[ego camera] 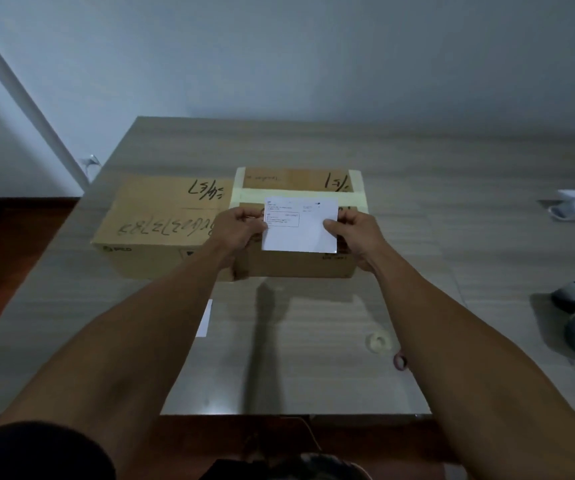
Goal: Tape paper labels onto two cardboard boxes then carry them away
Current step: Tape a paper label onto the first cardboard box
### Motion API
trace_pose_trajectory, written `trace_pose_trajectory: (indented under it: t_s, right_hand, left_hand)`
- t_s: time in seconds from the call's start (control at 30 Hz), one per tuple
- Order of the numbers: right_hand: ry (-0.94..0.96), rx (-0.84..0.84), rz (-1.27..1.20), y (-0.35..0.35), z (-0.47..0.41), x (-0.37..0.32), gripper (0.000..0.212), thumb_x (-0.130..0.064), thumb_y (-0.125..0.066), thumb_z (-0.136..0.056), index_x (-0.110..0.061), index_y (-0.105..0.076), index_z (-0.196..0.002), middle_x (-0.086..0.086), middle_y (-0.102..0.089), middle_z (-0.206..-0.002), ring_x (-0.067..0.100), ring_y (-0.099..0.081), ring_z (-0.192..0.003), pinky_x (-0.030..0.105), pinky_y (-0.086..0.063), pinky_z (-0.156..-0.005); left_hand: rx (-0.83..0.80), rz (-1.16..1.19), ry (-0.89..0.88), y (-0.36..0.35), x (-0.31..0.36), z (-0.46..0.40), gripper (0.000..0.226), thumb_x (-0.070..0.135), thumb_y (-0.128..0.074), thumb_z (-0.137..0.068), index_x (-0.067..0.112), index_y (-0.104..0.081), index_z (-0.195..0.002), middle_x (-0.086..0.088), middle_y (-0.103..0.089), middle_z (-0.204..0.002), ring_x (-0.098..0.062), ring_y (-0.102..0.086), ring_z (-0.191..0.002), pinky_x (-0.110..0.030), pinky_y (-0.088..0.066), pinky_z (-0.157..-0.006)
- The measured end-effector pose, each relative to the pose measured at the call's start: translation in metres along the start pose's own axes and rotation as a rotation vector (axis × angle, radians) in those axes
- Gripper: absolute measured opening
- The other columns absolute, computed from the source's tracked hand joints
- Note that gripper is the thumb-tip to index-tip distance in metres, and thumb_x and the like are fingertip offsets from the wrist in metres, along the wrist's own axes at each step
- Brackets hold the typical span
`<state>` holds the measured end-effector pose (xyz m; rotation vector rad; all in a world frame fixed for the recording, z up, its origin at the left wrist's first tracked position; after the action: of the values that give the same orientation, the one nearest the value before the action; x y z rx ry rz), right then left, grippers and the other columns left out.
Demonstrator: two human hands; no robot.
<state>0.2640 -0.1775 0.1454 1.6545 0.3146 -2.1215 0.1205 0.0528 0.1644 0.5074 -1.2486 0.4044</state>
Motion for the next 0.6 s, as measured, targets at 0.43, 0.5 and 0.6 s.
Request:
trace_pose_trajectory:
  t_s: [0.43, 0.5, 0.6]
  right_hand:
    - [0.031, 0.224, 0.073, 0.007, -0.075, -0.030, 0.006, -0.005, -0.073, -0.091, -0.002, -0.072, -0.096, 0.012, -0.075, -0.104, 0.031, -0.074, -0.098, 0.049, -0.063, -0.082]
    - [0.040, 0.249, 0.108, 0.007, -0.087, -0.030, 0.009, -0.003, -0.075, -0.088, 0.000, -0.073, -0.096, 0.009, -0.075, -0.098, 0.031, -0.074, -0.097, 0.050, -0.063, -0.083]
    - [0.052, 0.271, 0.134, 0.005, -0.102, -0.031, 0.013, -0.001, -0.080, -0.081, -0.004, -0.073, -0.092, 0.007, -0.075, -0.099, 0.027, -0.073, -0.096, 0.042, -0.063, -0.080]
  left_hand:
    - [0.087, -0.035, 0.045, -0.003, 0.020, -0.077, 0.020, -0.001, -0.080, -0.080, 0.004, -0.070, -0.096, -0.020, -0.075, -0.094, -0.025, -0.070, -0.069, -0.030, -0.060, -0.058]
    - [0.080, -0.038, 0.064, -0.001, 0.012, -0.094, 0.025, 0.005, -0.084, -0.071, 0.009, -0.071, -0.092, -0.018, -0.077, -0.096, -0.033, -0.076, -0.085, -0.052, -0.064, -0.076]
    - [0.069, -0.027, 0.051, -0.001, 0.004, -0.117, 0.026, 0.005, -0.081, -0.067, 0.011, -0.069, -0.089, -0.016, -0.078, -0.093, -0.035, -0.077, -0.085, -0.062, -0.061, -0.074]
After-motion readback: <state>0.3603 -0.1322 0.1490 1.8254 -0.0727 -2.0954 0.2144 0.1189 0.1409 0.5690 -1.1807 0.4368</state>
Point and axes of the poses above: each hand's wrist, its own z-axis away from the middle knuckle, its own y-axis out of the back of the hand, x = y × z, the point moved 10 cm from there along -z, towards the middle knuckle
